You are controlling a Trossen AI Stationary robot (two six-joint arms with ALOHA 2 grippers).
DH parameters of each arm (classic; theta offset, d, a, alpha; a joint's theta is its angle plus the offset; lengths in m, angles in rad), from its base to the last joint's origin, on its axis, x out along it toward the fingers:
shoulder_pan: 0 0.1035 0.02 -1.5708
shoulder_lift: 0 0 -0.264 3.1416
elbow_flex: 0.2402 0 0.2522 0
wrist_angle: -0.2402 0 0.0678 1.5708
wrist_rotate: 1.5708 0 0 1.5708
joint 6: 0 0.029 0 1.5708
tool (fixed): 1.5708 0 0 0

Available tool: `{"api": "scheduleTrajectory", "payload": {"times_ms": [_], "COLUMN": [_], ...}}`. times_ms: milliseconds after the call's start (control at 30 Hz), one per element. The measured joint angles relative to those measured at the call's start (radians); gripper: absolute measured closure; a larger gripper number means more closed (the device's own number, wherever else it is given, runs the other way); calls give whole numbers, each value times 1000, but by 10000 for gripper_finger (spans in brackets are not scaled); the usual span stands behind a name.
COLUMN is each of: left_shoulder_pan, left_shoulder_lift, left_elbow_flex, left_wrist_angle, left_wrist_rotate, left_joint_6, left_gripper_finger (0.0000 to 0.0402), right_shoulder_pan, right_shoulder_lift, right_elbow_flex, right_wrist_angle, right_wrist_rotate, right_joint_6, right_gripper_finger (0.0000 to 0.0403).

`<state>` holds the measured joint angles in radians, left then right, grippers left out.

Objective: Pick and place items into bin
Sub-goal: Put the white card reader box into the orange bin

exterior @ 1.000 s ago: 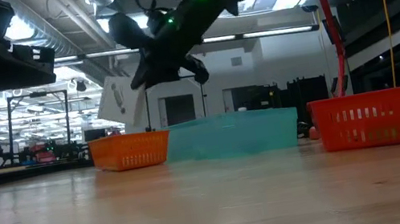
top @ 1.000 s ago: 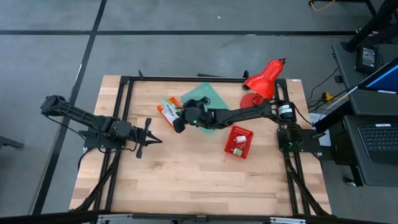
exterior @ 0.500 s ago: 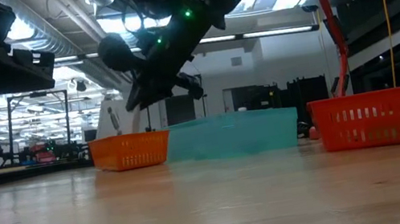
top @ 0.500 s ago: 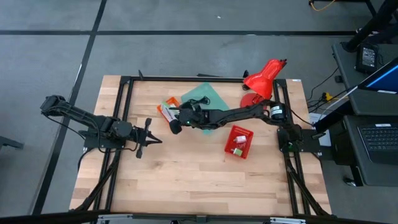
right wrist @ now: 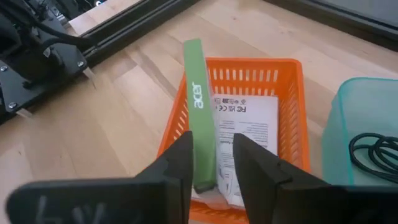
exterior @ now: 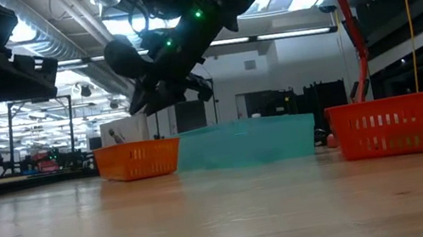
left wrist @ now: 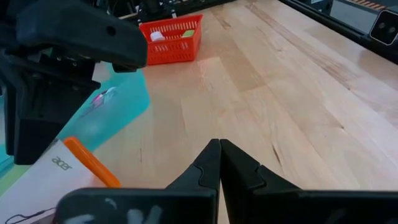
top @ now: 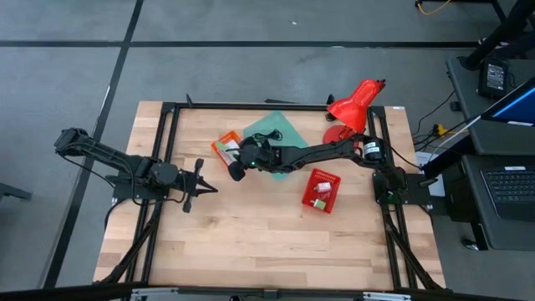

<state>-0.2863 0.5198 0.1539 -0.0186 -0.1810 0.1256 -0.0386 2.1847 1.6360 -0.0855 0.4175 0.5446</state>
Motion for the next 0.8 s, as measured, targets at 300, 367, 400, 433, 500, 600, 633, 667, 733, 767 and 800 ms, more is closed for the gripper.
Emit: {"api": "scheduleTrajectory", "payload": {"times_ms": [300,367,400,433,500,600,633,667,733,767,800], "left_shoulder_pan": [0,0,0,0,0,0,0,0,0,0,0], "left_shoulder_lift": [0,0,0,0,0,0,0,0,0,0,0], "left_elbow_flex": [0,0,0,0,0,0,0,0,0,0,0], "left_wrist_angle": [-3,-3,-3,-3,-3,-3,-3,-3,-3,-3,-3], "left_wrist_rotate": [0,0,0,0,0,0,0,0,0,0,0], "left_joint_6": [-8,-8,-8,-8,-8,-8,-8,-8,-8,-8,-8], "left_gripper_finger": [400,400,400,400,400,400,400,400,400,400,400], "right_shoulder_pan": [-9,-12,-15,-18,-24,-30,-32,-32,-33,-33,-33], "right_shoulder_lift": [0,-2,-2,-2,-3,-4,-4,-4,-4,-4,-4], "right_elbow_flex": [7,7,7,7,7,8,8,8,8,8,8], "right_wrist_angle": [-4,-12,-22,-32,-45,-60,-60,-59,-57,-58,-59], "right_wrist_rotate": [0,0,0,1,3,5,5,6,38,53,60], "right_joint_6": [-75,-84,-83,-83,-84,-90,-103,-109,-135,-154,-163], "right_gripper_finger": [290,295,297,300,305,311,313,314,317,318,319]}}
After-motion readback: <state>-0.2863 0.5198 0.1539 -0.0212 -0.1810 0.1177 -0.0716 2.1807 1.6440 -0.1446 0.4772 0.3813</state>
